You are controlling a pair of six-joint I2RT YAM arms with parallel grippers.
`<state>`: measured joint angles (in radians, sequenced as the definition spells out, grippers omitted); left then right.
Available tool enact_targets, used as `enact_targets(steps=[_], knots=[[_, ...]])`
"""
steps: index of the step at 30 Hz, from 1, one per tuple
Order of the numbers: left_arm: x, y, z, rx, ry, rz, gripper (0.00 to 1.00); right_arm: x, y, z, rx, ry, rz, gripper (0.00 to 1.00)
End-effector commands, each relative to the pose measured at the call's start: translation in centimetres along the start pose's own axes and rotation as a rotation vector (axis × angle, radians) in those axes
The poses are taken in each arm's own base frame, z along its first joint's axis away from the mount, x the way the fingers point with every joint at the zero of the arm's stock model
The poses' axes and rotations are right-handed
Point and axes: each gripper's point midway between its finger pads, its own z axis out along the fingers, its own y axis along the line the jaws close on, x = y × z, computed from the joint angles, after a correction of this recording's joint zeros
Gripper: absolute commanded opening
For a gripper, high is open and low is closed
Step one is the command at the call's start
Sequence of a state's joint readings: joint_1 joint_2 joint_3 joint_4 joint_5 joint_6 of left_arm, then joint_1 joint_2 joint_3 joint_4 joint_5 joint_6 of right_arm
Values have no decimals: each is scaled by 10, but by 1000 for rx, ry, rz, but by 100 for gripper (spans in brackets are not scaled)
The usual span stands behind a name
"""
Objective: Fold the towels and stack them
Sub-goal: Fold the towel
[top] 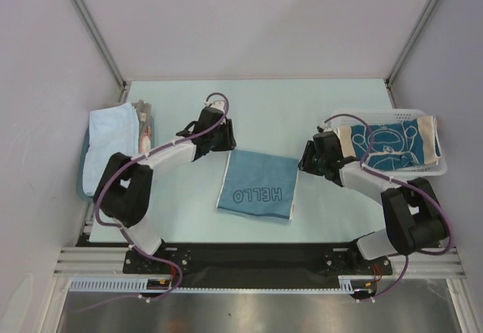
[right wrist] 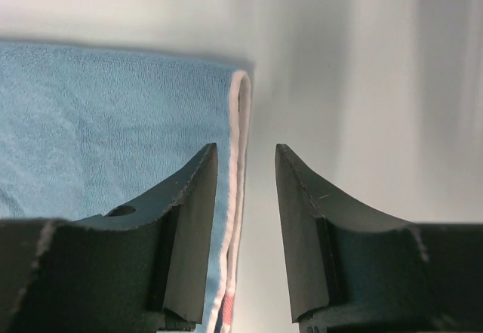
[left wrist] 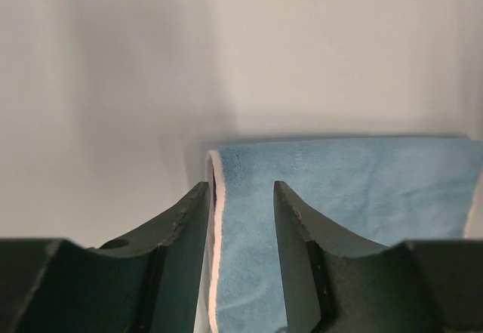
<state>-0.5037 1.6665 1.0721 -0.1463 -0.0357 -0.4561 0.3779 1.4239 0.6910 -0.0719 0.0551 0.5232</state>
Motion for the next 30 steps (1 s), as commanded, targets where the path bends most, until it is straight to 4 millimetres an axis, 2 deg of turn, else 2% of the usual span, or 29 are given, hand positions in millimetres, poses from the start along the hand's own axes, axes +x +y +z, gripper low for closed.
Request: enact_targets(steps=[1, 6, 9, 11, 16, 18, 23, 26, 29, 30], knots=[[7, -2, 16, 53, 84, 76, 45, -34, 20, 7, -49, -77, 10, 42], [20, 6, 27, 72, 144, 73, 47, -33, 20, 23, -34, -43, 3, 42], [18, 13, 33, 75, 151, 58, 49, -28, 18, 33, -21, -19, 0, 42], [18, 11, 39, 94, 162, 49, 49, -30, 19, 38, -19, -14, -2, 41], [21, 7, 46, 126, 195, 48, 49, -18, 12, 46, 4, 18, -8, 40], [28, 8, 52, 125, 222, 47, 48, -18, 11, 48, 6, 22, -10, 40], [32, 8, 62, 129, 243, 45, 46, -24, 13, 56, 13, 19, -23, 39], [34, 10, 67, 123, 250, 44, 42, -28, 16, 63, 10, 22, -27, 35], [31, 12, 71, 115, 248, 34, 35, -30, 21, 72, -5, 35, -29, 28], [29, 12, 72, 117, 244, 29, 33, -36, 27, 73, -22, 28, -32, 23]])
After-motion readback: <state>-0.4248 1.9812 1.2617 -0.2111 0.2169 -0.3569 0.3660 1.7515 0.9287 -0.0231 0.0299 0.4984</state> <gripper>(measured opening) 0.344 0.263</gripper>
